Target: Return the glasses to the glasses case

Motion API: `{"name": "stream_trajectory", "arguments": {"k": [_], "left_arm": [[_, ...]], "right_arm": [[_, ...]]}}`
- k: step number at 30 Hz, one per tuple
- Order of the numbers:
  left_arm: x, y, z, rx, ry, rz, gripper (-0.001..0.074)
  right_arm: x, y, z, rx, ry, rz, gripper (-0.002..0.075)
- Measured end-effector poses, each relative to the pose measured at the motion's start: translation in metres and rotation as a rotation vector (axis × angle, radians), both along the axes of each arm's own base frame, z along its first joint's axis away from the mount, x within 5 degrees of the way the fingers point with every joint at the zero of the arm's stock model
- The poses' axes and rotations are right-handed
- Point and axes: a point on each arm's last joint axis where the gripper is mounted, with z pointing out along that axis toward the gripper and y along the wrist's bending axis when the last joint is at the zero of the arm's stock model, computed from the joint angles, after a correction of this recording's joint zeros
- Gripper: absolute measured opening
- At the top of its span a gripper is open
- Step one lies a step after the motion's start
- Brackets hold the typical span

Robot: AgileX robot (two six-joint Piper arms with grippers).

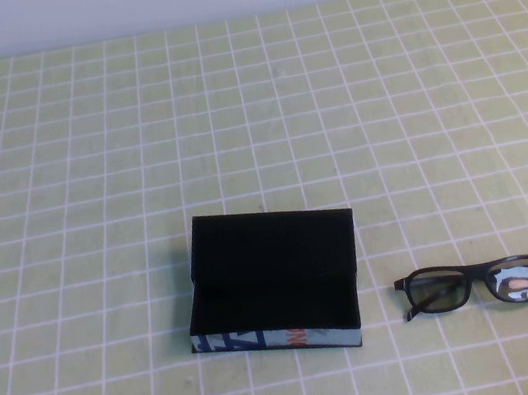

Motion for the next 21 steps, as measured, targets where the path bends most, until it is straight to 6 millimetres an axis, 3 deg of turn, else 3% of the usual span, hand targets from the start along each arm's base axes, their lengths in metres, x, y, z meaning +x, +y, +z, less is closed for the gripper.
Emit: {"name": "stream_trajectory", "arguments": {"k": [7, 14, 21], "left_arm": [[0.002, 0.000, 0.012, -0.025, -0.136, 0.008, -0.0003], [0.003, 0.000, 0.014, -0.021, -0.160, 0.008, -0.0003], [0.003, 0.000, 0.015, -0.013, -0.169, 0.007, -0.0003]], "right_arm": [[0.000, 0.000, 0.026, 0.002, -0.292, 0.000, -0.0018], [-0.004, 0.000, 0.045, 0.016, -0.499, -0.002, -0.0018], [-0.025, -0.005, 0.081, 0.185, -0.916, -0.008, -0.0018]]}}
